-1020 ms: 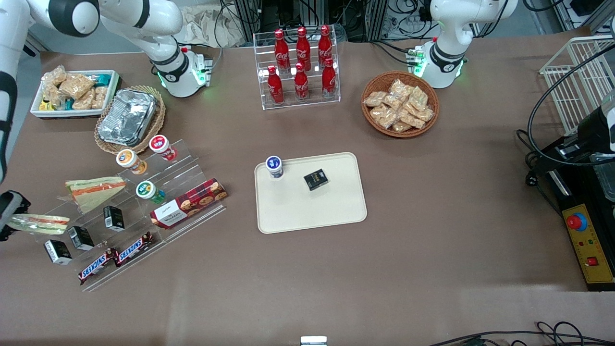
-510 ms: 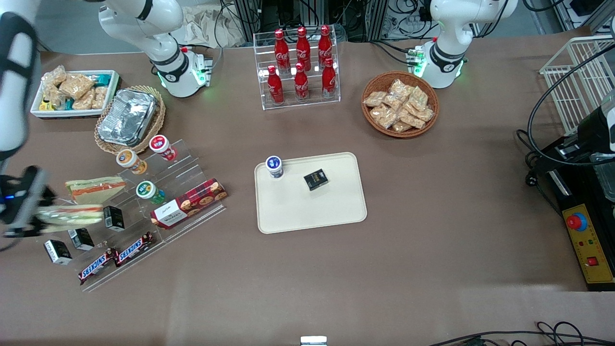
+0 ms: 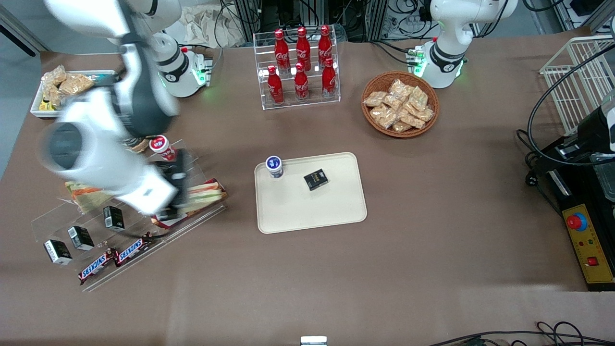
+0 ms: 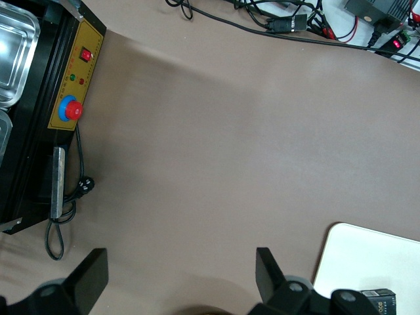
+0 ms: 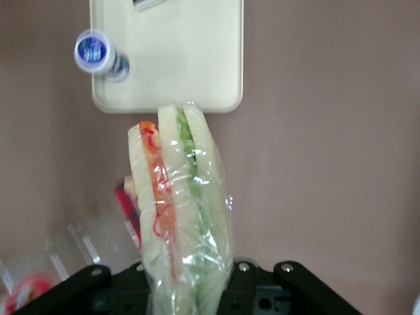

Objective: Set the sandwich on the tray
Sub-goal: 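Lift the held sandwich and carry it over the cream tray, then lower the sandwich onto the tray beside the black box and open the right gripper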

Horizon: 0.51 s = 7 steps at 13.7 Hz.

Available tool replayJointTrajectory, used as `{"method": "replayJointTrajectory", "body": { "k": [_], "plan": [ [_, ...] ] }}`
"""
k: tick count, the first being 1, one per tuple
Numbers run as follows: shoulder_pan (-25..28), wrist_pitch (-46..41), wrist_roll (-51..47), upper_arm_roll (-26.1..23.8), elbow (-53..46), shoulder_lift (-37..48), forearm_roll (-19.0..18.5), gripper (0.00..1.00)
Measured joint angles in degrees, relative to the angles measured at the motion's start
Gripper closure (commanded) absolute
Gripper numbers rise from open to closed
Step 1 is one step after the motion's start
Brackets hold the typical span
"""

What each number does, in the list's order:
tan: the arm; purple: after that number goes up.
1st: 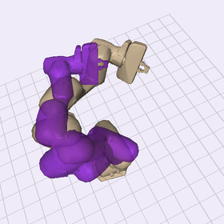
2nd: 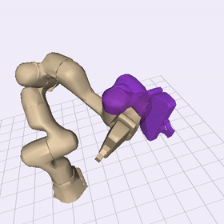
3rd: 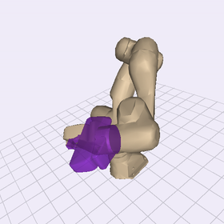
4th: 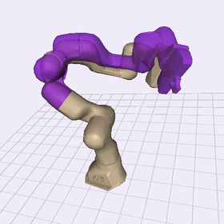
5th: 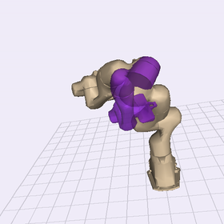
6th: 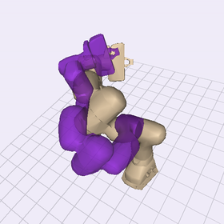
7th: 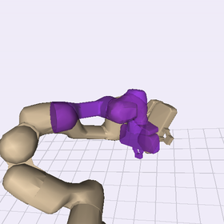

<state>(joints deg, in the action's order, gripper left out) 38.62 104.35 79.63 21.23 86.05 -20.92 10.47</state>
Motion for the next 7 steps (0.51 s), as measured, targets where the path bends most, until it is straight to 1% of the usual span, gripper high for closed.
{"method": "replayJointTrajectory", "body": {
  "k": [2,4,6,7],
  "plan": [
    [5.7,4.1,-5.4,0.0,0.2,-2.7,0.0,1.0],
    [10.7,10.2,-9.3,-0.1,0.6,-6.2,0.0,1.0],
    [14.7,21.7,-9.9,-0.3,0.9,-11.3,0.0,1.0],
    [15.7,27.1,-9.9,-0.9,0.8,-14.0,0.0,1.0]
  ]
}}
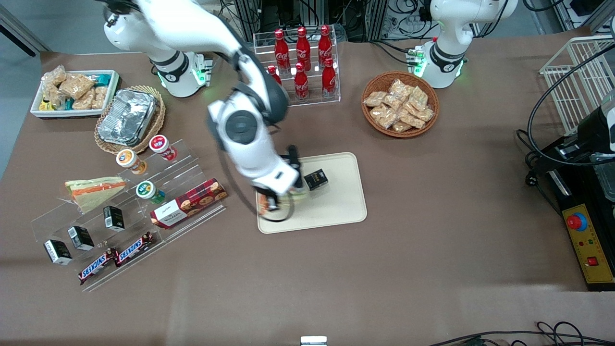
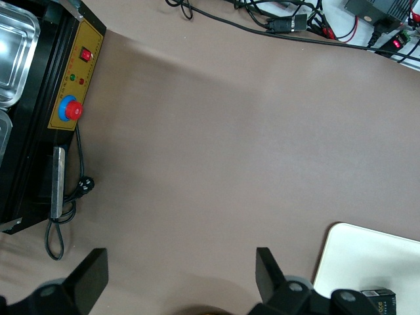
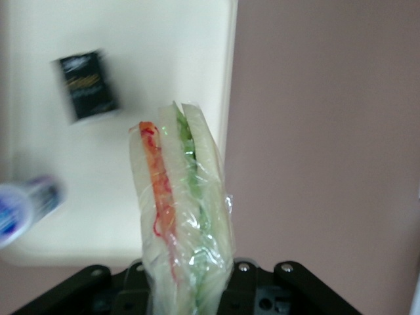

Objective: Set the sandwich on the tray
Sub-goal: 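Lower the sandwich onto the tray beside the black box and open the right gripper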

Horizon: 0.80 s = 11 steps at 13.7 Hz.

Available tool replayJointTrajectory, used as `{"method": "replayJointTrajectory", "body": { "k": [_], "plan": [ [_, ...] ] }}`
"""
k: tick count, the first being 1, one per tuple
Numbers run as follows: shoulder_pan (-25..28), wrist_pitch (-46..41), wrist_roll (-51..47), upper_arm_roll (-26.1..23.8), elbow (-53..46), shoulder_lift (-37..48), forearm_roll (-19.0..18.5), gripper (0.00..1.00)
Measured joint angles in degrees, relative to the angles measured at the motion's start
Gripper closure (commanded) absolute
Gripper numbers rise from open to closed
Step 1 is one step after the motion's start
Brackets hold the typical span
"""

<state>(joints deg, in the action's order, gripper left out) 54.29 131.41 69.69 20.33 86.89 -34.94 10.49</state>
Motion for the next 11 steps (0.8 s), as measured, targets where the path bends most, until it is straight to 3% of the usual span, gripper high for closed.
{"method": "replayJointTrajectory", "body": {
  "k": [6,11],
  "plan": [
    [0.1,10.6,0.3,-2.2,-1.3,-9.7,0.0,1.0],
    [0.4,12.0,-0.4,-2.7,-1.6,-12.6,0.3,1.0]
  ]
}}
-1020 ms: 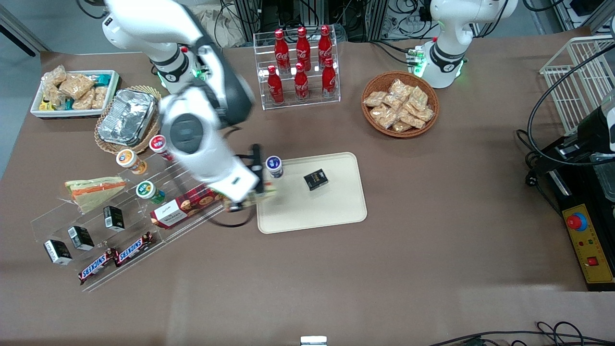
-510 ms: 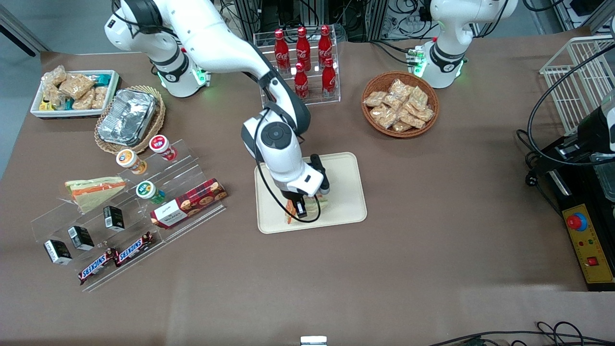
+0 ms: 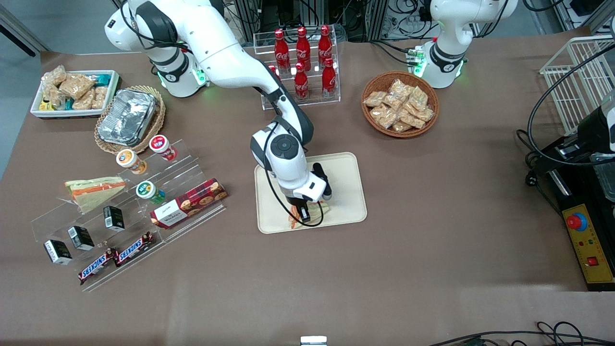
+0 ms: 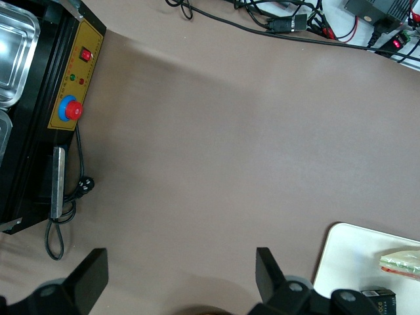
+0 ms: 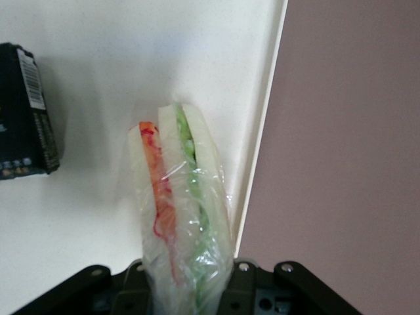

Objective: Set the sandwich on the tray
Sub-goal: 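Lower the sandwich onto the tray beside the black box and open the right gripper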

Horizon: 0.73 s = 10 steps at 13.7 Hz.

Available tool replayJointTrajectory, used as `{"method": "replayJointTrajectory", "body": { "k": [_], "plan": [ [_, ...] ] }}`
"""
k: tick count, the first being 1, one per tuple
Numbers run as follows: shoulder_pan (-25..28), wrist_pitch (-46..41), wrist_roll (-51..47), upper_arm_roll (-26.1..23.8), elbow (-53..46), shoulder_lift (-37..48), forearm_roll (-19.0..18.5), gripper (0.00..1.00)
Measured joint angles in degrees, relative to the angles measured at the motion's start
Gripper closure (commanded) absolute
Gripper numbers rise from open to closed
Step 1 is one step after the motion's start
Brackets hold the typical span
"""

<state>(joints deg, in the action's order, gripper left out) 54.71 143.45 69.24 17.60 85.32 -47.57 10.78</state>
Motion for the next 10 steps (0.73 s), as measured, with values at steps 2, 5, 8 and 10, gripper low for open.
{"method": "replayJointTrajectory", "body": {
  "k": [2,5,8,10],
  "plan": [
    [0.0,0.0,-2.5,0.0,-0.1,0.0,0.5,1.0],
    [0.0,0.0,-6.6,0.0,-0.2,0.0,1.4,1.0],
    [0.3,-0.2,-11.5,-0.5,-0.2,-0.2,1.7,1.0],
    [0.7,-0.8,-14.2,-0.8,-0.2,-0.3,1.7,0.96]
  ]
}}
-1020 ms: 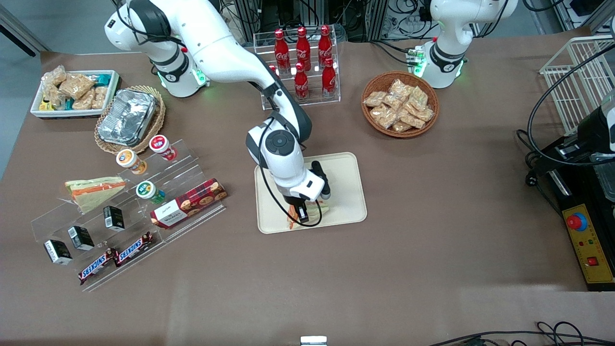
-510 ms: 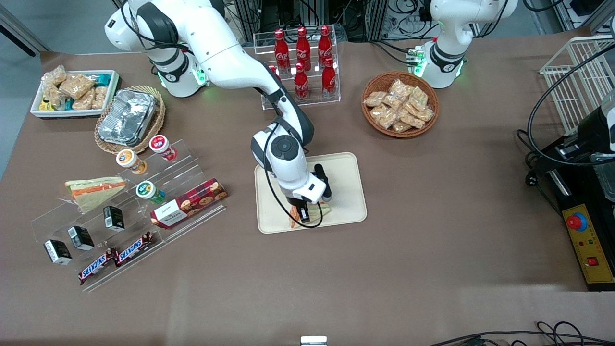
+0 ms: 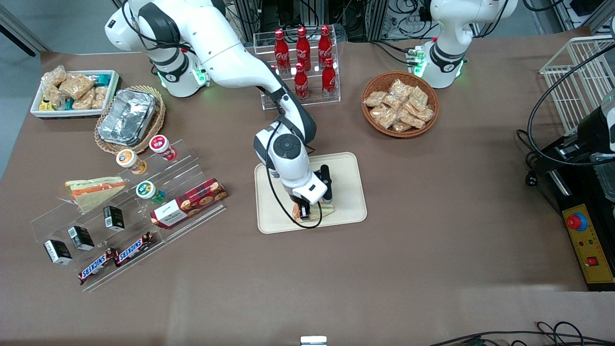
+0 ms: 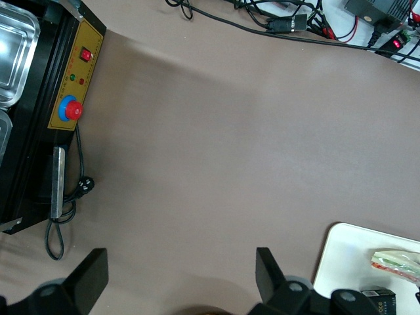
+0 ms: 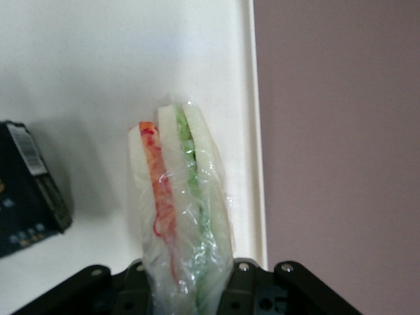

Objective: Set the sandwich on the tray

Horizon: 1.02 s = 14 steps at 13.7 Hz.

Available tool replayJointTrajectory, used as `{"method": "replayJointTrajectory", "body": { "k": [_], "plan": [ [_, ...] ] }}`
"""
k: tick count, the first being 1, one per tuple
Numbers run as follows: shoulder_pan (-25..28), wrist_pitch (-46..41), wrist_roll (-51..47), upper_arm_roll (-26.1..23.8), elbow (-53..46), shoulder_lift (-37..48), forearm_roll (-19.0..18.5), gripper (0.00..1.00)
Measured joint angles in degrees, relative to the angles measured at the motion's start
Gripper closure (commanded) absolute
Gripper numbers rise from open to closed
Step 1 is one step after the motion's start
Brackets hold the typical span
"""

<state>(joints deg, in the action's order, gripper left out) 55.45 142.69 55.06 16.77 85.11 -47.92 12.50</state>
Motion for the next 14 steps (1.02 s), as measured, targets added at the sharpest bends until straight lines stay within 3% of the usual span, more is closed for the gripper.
{"method": "replayJointTrajectory", "body": {
  "k": [1,2,3,9,14],
  "plan": [
    [0.2,-0.5,-1.2,0.0,0.0,0.0,0.0,0.96],
    [0.4,-0.9,-2.2,0.0,0.0,0.0,0.0,0.52],
    [0.5,-1.2,-2.8,0.0,-0.1,0.1,0.0,0.02],
    [0.5,-4.7,-6.3,0.5,-0.3,1.2,0.1,0.01],
    [0.4,-17.7,-6.7,6.1,-1.7,9.4,0.0,0.01]
  ]
}}
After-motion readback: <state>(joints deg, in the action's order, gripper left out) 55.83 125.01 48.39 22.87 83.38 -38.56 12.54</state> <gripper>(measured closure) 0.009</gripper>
